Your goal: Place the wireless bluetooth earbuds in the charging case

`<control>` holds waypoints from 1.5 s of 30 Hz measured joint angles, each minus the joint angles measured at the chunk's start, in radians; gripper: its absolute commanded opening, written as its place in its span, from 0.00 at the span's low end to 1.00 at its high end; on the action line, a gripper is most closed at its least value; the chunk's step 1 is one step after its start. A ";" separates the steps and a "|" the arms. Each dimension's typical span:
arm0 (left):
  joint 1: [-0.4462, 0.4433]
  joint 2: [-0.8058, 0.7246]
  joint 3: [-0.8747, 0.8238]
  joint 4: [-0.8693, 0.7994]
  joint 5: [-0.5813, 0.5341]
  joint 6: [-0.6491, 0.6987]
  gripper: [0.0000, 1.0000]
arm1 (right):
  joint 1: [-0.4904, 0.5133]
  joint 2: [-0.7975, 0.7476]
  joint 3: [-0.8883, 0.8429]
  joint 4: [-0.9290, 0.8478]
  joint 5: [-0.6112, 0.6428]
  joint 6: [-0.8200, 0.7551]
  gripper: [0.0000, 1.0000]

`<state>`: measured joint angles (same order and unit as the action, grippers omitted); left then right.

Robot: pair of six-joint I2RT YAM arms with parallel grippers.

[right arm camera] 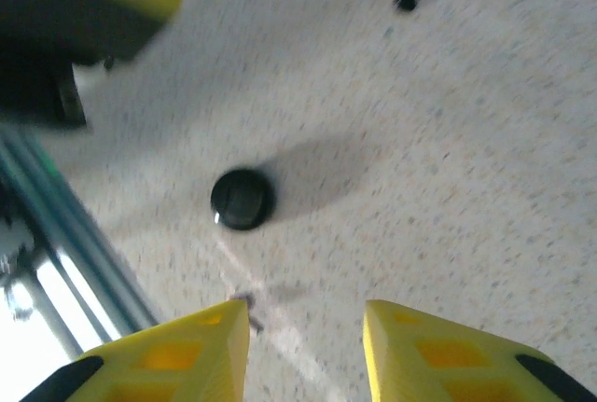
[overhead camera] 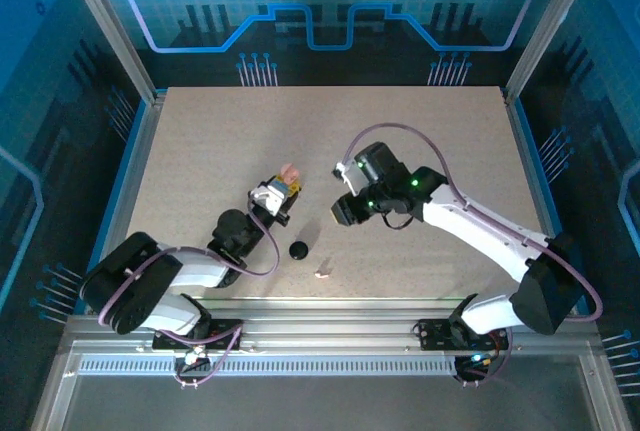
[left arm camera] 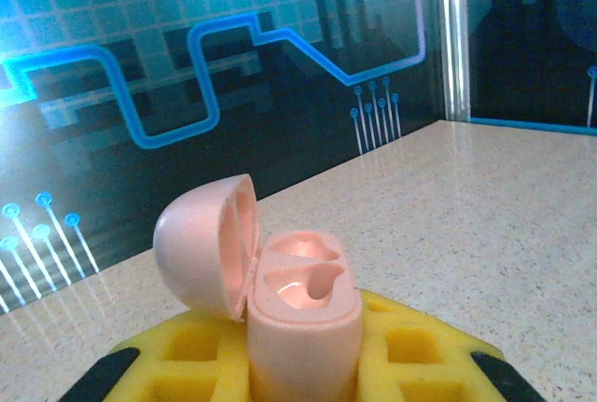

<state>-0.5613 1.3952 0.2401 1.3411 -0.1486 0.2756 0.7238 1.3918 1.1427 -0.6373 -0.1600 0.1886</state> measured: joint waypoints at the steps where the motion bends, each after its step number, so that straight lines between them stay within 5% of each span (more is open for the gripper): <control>1: 0.010 -0.022 -0.006 -0.012 -0.006 -0.017 0.14 | 0.011 -0.006 -0.016 -0.008 -0.006 -0.042 0.40; 12: 0.082 -0.435 -0.051 -0.374 -0.066 -0.175 0.14 | 0.108 -0.004 -0.111 -0.012 -0.084 -0.612 0.44; 18: 0.106 -0.649 -0.095 -0.595 -0.112 -0.227 0.14 | 0.164 0.091 -0.129 0.027 -0.083 -0.792 0.44; 27: 0.137 -0.796 -0.112 -0.804 -0.147 -0.234 0.14 | 0.259 0.268 -0.084 0.046 -0.026 -0.835 0.43; 45: 0.141 -0.816 -0.114 -0.843 -0.148 -0.233 0.15 | 0.306 0.405 -0.009 0.076 0.056 -0.794 0.35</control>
<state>-0.4206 0.5793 0.1261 0.4976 -0.2966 0.0425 1.0294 1.7966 1.1339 -0.5617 -0.1036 -0.6056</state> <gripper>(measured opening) 0.205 0.353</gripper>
